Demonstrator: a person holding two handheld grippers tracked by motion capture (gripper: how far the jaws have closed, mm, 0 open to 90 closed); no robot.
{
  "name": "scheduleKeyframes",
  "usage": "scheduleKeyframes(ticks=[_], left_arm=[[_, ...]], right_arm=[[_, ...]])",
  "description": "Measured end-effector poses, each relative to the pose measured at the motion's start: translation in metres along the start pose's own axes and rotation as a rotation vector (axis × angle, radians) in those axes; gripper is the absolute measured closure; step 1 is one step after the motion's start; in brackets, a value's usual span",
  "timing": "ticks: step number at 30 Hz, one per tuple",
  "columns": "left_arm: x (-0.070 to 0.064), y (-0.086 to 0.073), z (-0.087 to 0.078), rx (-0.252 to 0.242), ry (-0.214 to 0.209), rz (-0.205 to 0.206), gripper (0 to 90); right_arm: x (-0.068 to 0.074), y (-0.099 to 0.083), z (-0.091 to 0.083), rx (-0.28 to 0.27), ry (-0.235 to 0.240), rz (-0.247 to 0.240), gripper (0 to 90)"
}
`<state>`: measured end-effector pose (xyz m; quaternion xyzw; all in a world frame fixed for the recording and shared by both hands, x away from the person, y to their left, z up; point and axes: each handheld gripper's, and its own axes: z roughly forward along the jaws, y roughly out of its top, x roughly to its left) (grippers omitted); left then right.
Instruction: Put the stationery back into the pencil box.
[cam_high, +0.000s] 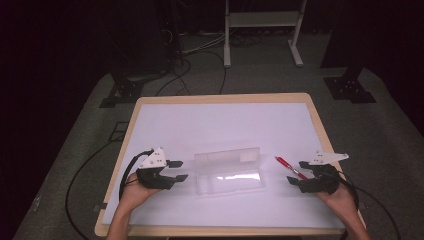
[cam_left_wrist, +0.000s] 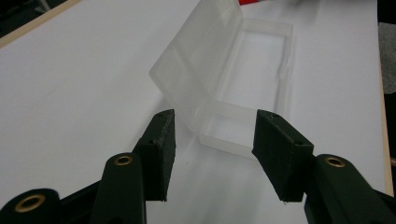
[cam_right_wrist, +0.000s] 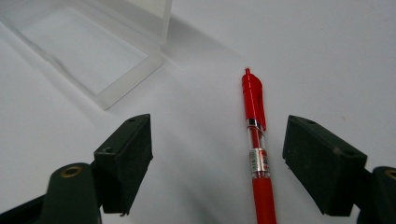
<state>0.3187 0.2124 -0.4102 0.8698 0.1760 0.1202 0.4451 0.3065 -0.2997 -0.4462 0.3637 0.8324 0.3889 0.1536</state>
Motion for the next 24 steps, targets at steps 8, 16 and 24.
scheduleKeyframes(ticks=[8, 16, 24], left_arm=[[0.005, -0.011, -0.003, -0.003, 0.025, -0.04, 42.5], [0.009, -0.024, -0.005, -0.002, 0.069, -0.079, 35.9], [0.012, -0.028, -0.009, -0.007, 0.085, -0.086, 34.3]], right_arm=[[-0.005, 0.0, 0.006, 0.024, -0.008, 0.01, 25.5], [-0.011, 0.0, 0.011, 0.047, -0.019, 0.024, 32.9], [-0.018, -0.001, 0.02, 0.086, -0.036, 0.041, 45.2]])
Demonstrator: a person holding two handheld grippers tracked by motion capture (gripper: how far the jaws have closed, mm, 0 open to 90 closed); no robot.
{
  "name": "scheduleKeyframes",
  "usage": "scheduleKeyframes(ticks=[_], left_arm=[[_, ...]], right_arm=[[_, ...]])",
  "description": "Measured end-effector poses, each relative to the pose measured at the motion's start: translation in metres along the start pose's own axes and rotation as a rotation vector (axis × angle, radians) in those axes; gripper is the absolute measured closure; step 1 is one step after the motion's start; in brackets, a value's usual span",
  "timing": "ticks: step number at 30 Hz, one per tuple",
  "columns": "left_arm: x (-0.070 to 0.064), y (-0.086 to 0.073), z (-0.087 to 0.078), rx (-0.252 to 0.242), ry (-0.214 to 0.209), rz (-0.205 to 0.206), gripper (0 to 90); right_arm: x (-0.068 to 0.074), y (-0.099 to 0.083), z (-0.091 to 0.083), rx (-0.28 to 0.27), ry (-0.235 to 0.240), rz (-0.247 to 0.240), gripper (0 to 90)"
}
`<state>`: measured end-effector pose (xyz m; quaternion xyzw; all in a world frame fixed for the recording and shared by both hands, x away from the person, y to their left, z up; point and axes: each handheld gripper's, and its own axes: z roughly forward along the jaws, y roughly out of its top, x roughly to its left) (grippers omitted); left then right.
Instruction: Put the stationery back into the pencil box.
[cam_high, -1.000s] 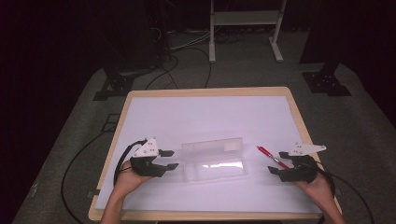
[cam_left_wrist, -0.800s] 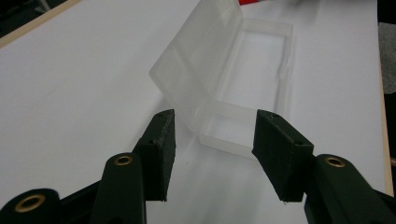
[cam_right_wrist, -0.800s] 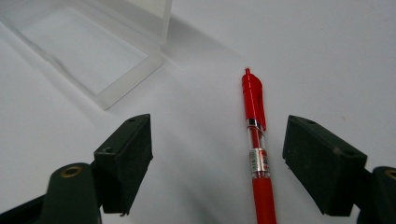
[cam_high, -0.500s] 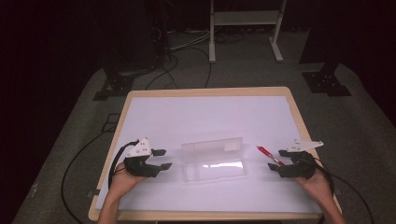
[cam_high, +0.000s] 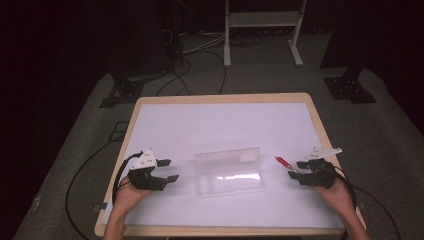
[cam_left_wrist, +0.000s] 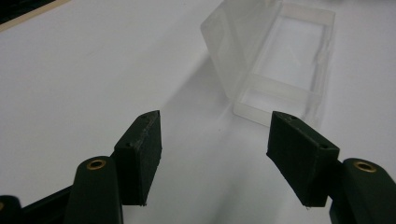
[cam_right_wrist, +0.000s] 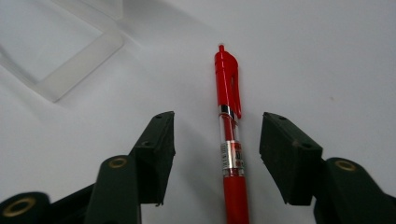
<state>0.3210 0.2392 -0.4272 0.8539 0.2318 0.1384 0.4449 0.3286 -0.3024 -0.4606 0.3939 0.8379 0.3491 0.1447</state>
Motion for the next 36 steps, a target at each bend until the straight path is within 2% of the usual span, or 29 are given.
scheduleKeyframes(ticks=[2, 7, 8, 16, 28, 32, 36], left_arm=[[0.001, -0.002, -0.001, 0.002, 0.005, -0.006, 33.7], [0.001, -0.003, -0.001, 0.001, 0.005, -0.01, 33.4], [0.001, -0.004, -0.001, 0.006, 0.006, -0.009, 33.0], [0.003, -0.006, -0.003, 0.006, 0.009, -0.018, 31.9], [0.005, -0.009, -0.003, 0.0, 0.01, -0.028, 31.2], [0.006, -0.011, -0.005, -0.001, 0.015, -0.037, 30.6], [0.007, -0.012, -0.005, 0.001, 0.017, -0.043, 29.8]], right_arm=[[-0.002, 0.0, 0.003, 0.022, -0.006, 0.014, 52.6], [-0.005, -0.001, 0.005, 0.041, -0.009, 0.018, 60.6], [-0.006, -0.002, 0.006, 0.046, -0.007, 0.021, 65.4], [-0.005, -0.002, 0.006, 0.055, -0.023, 0.011, 77.0], [-0.007, -0.002, 0.006, 0.052, -0.003, 0.01, 78.7], [-0.006, 0.002, 0.0, 0.037, 0.018, 0.007, 78.7], [-0.004, 0.007, -0.006, 0.023, 0.018, 0.0, 78.7]])
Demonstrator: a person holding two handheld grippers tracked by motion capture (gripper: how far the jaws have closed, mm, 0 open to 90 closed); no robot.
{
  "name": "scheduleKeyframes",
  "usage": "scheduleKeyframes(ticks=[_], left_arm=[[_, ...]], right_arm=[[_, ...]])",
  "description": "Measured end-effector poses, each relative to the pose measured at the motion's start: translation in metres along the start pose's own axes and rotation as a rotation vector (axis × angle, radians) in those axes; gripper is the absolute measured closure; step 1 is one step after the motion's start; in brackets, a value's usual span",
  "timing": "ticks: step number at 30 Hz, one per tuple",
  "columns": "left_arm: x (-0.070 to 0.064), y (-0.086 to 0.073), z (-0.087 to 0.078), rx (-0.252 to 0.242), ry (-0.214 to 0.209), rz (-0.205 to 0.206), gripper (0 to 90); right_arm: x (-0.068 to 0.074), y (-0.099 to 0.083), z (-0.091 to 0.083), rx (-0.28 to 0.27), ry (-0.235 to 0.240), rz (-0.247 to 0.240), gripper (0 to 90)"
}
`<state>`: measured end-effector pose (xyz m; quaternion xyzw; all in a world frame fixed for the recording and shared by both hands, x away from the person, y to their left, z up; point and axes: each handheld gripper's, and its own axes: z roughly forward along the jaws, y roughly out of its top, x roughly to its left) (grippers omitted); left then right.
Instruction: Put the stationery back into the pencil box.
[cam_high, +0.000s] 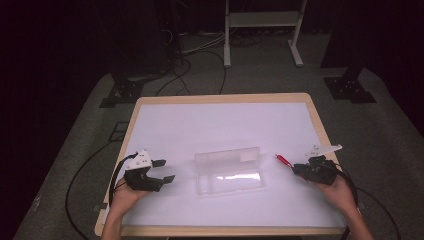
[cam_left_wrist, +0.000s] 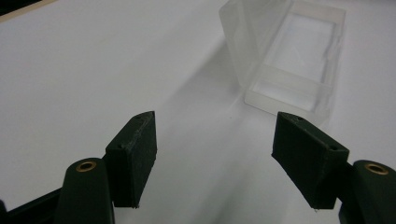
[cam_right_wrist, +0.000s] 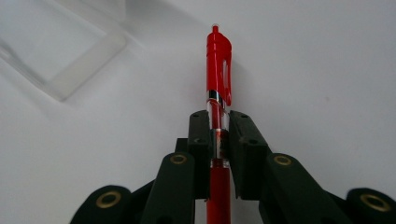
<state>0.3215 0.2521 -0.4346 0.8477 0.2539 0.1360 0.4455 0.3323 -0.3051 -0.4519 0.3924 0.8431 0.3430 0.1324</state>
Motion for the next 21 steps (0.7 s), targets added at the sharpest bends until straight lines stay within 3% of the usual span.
scheduleKeyframes(ticks=[6, 21], left_arm=[[0.001, -0.002, -0.001, -0.004, 0.006, -0.01, 28.4], [0.002, -0.003, -0.001, -0.005, 0.008, -0.013, 26.8]], right_arm=[[0.003, 0.012, -0.015, -0.03, 0.014, -0.013, 78.7], [0.013, 0.03, -0.028, -0.077, 0.059, -0.036, 78.7]])
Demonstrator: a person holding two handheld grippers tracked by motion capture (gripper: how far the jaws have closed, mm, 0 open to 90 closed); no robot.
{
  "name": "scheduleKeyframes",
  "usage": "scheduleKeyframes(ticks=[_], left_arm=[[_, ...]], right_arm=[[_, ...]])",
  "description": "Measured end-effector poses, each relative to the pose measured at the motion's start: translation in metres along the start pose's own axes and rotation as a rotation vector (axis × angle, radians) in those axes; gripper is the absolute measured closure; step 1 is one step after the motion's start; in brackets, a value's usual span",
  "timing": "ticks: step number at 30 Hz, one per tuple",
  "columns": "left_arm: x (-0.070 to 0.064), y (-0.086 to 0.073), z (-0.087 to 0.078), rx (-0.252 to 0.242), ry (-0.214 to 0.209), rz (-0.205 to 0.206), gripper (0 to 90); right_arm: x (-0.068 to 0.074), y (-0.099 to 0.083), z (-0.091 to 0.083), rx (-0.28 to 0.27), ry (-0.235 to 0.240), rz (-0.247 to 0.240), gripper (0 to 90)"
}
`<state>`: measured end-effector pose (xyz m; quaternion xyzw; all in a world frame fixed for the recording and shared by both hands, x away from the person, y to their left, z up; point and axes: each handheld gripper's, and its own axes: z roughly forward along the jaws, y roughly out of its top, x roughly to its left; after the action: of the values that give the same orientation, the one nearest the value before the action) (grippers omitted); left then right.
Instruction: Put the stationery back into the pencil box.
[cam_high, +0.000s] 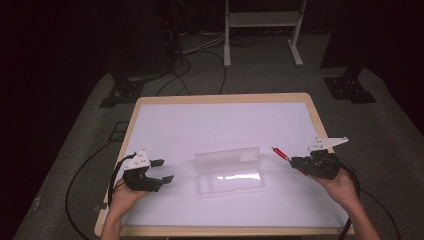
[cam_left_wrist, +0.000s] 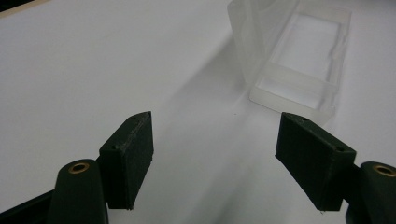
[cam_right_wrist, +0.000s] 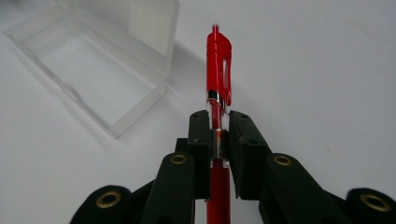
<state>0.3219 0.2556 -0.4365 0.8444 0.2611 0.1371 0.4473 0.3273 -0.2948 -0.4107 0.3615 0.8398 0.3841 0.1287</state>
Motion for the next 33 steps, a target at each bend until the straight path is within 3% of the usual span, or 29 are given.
scheduleKeyframes(ticks=[18, 33], left_arm=[[0.002, -0.002, -0.003, -0.01, 0.009, -0.012, 25.1], [0.003, -0.003, -0.003, -0.002, 0.019, -0.02, 21.8]], right_arm=[[0.015, 0.033, -0.01, -0.036, 0.053, -0.072, 78.7], [0.026, 0.051, -0.005, -0.052, 0.102, -0.117, 78.7]])
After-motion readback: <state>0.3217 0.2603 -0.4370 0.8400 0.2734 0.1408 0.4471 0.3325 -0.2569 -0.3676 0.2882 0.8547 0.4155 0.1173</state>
